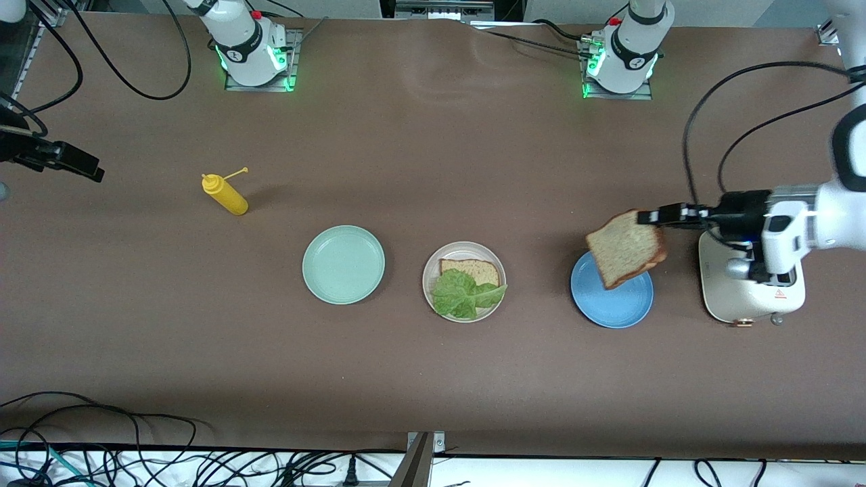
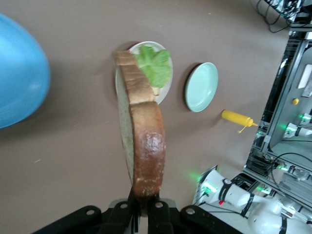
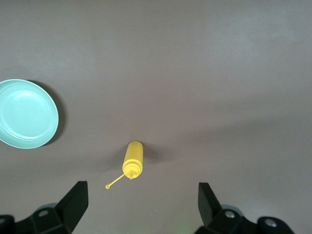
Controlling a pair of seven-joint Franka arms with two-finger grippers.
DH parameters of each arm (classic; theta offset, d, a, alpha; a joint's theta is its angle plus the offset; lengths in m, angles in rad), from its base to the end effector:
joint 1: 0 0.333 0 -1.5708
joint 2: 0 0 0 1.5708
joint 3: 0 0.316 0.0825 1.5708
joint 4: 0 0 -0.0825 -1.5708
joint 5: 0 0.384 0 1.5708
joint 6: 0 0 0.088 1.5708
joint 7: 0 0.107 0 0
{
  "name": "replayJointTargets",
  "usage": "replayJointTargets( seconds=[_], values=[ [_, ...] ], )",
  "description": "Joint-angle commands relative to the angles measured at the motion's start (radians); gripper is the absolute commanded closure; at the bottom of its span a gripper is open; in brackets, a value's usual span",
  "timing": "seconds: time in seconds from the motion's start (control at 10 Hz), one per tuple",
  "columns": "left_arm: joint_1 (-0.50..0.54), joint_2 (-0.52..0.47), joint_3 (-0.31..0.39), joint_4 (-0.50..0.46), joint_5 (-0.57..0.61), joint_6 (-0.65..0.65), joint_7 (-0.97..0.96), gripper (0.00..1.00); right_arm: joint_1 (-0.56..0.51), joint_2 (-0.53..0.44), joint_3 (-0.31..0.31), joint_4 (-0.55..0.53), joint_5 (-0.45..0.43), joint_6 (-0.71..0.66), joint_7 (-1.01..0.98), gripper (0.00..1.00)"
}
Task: Make sandwich on beige plate with both arms
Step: 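Carry the bread slice with the left gripper over the beige plate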
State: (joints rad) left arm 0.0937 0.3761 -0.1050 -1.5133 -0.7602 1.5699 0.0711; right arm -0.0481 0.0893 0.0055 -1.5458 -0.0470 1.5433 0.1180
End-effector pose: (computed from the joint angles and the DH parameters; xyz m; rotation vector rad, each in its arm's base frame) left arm 0.6420 -0.0716 0.4574 2.3172 0.0542 -0.3433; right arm 0.5759 -0.0298 0.5835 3.0787 -0.2464 -0.1391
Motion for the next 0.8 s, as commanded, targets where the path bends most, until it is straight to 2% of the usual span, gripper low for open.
replayJointTargets(
  seconds=[0.0, 0.2, 0.3, 0.4, 0.7],
  values=[
    [-0.116, 0.033, 0.008, -0.089, -0.153, 0.189, -0.014, 1.0, 0.004, 0.006, -0.005, 0.001, 0.001, -0.025, 0.009, 0.0],
    [-0.219, 0.09, 0.005, -0.091, -0.189, 0.332, -0.016, 1.0, 0.007, -0.003, -0.002, 0.004, -0.026, -0.025, 0.014, 0.0],
    [-0.251, 0.13, 0.004, -0.087, -0.244, 0.375, -0.014, 1.0, 0.007, -0.017, -0.004, 0.004, -0.027, -0.019, 0.017, 0.0],
    [-0.293, 0.165, 0.004, -0.081, -0.282, 0.434, -0.011, 1.0, 0.005, -0.02, -0.007, 0.01, -0.013, -0.011, 0.056, 0.0],
    [-0.38, 0.242, 0.004, -0.076, -0.287, 0.579, -0.013, 1.0, 0.005, -0.02, -0.002, 0.012, 0.061, 0.008, 0.135, 0.0]
  ],
)
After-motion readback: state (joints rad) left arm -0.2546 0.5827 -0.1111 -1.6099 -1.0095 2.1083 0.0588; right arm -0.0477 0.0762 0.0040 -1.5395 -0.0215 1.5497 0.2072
